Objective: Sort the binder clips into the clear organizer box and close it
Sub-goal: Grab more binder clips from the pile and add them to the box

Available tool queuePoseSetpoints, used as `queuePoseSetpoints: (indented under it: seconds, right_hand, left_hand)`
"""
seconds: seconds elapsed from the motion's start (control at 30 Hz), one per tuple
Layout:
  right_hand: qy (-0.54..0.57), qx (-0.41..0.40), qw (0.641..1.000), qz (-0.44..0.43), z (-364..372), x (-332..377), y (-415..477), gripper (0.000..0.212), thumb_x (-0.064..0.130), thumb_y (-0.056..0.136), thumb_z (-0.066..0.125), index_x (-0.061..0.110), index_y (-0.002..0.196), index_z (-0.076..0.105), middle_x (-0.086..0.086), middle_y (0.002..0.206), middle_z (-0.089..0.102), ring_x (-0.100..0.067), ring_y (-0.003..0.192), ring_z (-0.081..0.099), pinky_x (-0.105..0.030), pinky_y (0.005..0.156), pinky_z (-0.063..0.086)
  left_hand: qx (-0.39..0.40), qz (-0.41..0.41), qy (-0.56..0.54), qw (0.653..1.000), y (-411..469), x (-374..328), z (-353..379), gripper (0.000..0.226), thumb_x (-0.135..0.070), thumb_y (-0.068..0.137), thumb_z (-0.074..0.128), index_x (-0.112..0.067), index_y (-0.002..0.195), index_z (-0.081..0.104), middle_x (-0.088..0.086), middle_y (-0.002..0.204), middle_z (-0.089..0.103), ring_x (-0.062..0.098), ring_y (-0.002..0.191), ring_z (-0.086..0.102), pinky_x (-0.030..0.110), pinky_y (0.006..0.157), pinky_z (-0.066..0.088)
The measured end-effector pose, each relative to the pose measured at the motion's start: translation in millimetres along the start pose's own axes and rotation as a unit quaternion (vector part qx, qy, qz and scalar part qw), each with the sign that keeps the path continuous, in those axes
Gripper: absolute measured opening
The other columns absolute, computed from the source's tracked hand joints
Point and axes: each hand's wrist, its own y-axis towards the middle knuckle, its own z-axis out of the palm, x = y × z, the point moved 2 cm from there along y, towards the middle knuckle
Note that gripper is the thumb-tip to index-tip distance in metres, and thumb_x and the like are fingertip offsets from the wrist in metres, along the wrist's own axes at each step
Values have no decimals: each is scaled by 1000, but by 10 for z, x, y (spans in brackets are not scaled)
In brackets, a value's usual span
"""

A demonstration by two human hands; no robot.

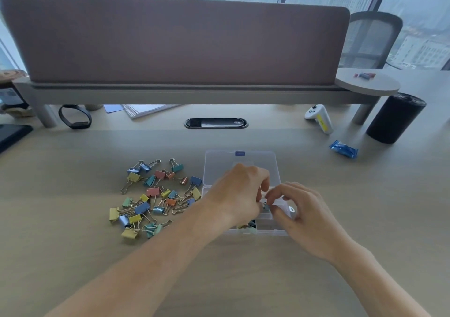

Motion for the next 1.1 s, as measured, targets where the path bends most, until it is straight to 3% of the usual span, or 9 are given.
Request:
queuePoseSetpoints:
  seconds: [0.1, 0.33, 0.47, 0.67, 0.83, 1.1]
  right_hand:
    - [-14, 5, 998, -57, 36, 25, -20, 20, 10, 91, 67, 29, 88, 72, 23, 107, 69, -7, 109, 62, -26, 90, 48]
    - [-24, 16, 998, -59, 52, -2, -54, 27, 31, 101, 54, 29, 99, 81, 23, 114, 66, -3, 116, 58, -17, 95, 44]
    - [-11, 3, 998, -55, 40, 1, -57, 26, 25, 103, 56, 27, 95, 81, 24, 115, 66, -1, 115, 59, -13, 93, 43]
    - [7, -17, 998, -58, 22, 58, -48, 27, 24, 99, 50, 26, 90, 75, 21, 112, 68, -3, 111, 62, -19, 91, 47]
    - [17, -50, 998, -15, 24, -13, -14, 19, 14, 96, 65, 32, 96, 69, 19, 106, 70, -10, 100, 66, -28, 86, 52]
    - [21, -55, 998, 21, 87, -25, 69, 30, 2, 77, 83, 31, 75, 79, 23, 90, 73, 0, 89, 69, -8, 75, 44]
  left_hand:
    - [-2, -10, -10, 1000, 19, 11, 31, 29, -6, 78, 79, -24, 94, 65, -8, 77, 67, 12, 74, 65, 27, 64, 52]
    - [6, -22, -64, 998, -12, 62, -31, 27, -9, 78, 80, -21, 98, 67, -8, 77, 74, 4, 74, 70, 35, 78, 61]
    - [18, -18, -61, 998, -15, 34, -53, 26, -4, 79, 78, -20, 97, 67, -7, 76, 74, 6, 73, 70, 36, 77, 62]
    - [15, -1, 6, 1000, 29, -63, -26, 27, -3, 80, 75, -21, 97, 63, -2, 82, 69, 15, 77, 66, 39, 76, 61]
    - [12, 0, 34, 999, 31, -78, -13, 32, -3, 82, 73, -26, 96, 56, -1, 87, 65, 17, 80, 62, 39, 76, 59]
    - [12, -6, 17, 1000, -5, -71, -35, 30, -1, 81, 72, -20, 99, 58, -1, 85, 67, 18, 79, 65, 40, 77, 60]
